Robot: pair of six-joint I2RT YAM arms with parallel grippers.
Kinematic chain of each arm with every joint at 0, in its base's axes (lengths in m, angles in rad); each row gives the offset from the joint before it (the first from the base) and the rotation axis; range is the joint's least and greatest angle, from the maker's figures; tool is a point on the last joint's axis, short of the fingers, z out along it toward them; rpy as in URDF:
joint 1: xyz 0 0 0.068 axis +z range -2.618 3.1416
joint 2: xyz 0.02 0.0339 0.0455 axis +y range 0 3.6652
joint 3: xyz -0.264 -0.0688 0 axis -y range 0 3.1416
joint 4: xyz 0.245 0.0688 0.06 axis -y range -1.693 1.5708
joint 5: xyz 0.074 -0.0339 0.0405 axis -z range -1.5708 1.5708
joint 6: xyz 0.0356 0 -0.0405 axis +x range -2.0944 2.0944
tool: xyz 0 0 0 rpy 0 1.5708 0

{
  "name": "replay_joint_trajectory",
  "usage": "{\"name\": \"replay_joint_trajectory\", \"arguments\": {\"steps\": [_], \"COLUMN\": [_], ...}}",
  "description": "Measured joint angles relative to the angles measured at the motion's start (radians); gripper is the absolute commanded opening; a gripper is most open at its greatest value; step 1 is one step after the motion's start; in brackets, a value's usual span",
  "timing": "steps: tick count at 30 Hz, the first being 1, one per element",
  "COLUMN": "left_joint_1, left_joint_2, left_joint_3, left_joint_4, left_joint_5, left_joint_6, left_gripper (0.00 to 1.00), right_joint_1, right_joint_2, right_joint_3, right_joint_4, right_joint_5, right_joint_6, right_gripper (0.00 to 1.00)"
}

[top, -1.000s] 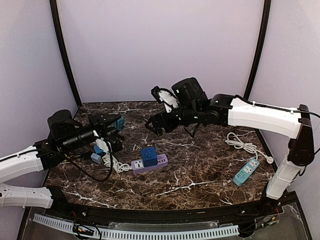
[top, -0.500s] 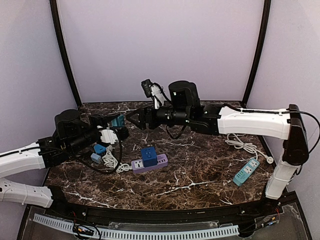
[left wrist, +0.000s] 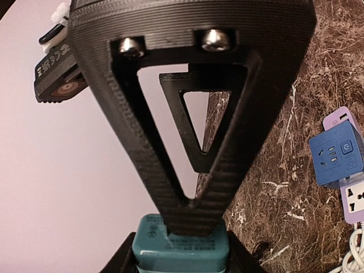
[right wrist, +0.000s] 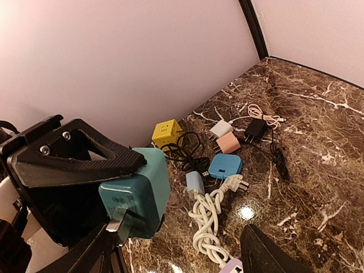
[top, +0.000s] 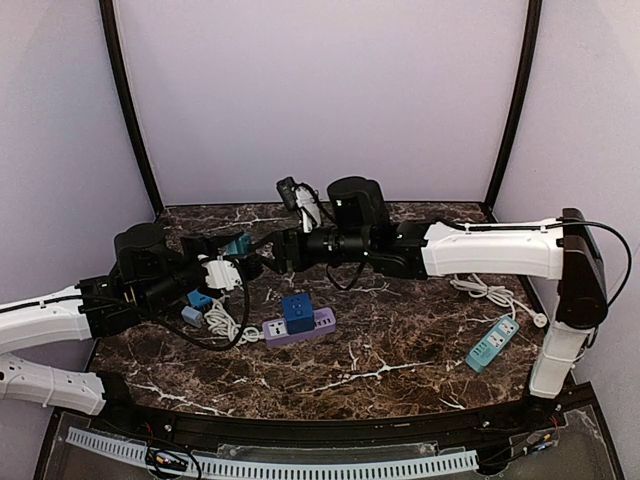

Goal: Insert the plug
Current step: Adjust the plug.

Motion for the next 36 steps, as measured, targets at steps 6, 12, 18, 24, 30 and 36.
{"name": "replay_joint_trajectory", "arguments": {"steps": [6,12,18,24,30,36], "left_joint_1": [-0.014,-0.016,-0.016,-0.016,-0.016,-0.016], "left_joint_2": [0.010,0.012,0.013,0.015,0.037,0.063], "left_joint_3": [0.000,-0.029,-0.045,-0.044,-0.015,0.033], "left_joint_4": [0.000,0.021,0.028,0.032,0.008,-0.027], "left_joint_5": [-0.021,-0.021,-0.012,-0.011,-0.011,-0.021], "left_joint_6": [-0.029,-0.034,-0.035,-0.057,-0.133,-0.208], "left_gripper": [0.09,0.10,0.10,0.10,0.10,0.10], "right_joint_1": [0.004,0.005,0.005,0.005,0.005,0.005], "right_joint_2": [0.000,0.010,0.029,0.050,0.088,0.124], "right_joint_3": [-0.005,-0.005,0.000,0.025,0.072,0.090], "right_joint_4": [-0.006,-0.006,-0.008,-0.005,0.025,0.034], "right_joint_5": [0.000,0.001,0.004,-0.006,-0.042,-0.062], "right_joint_6": [0.002,0.002,0.000,0.003,0.017,0.038], "right_gripper": [0.78,0.75,0.75,0.75,0.74,0.47]}}
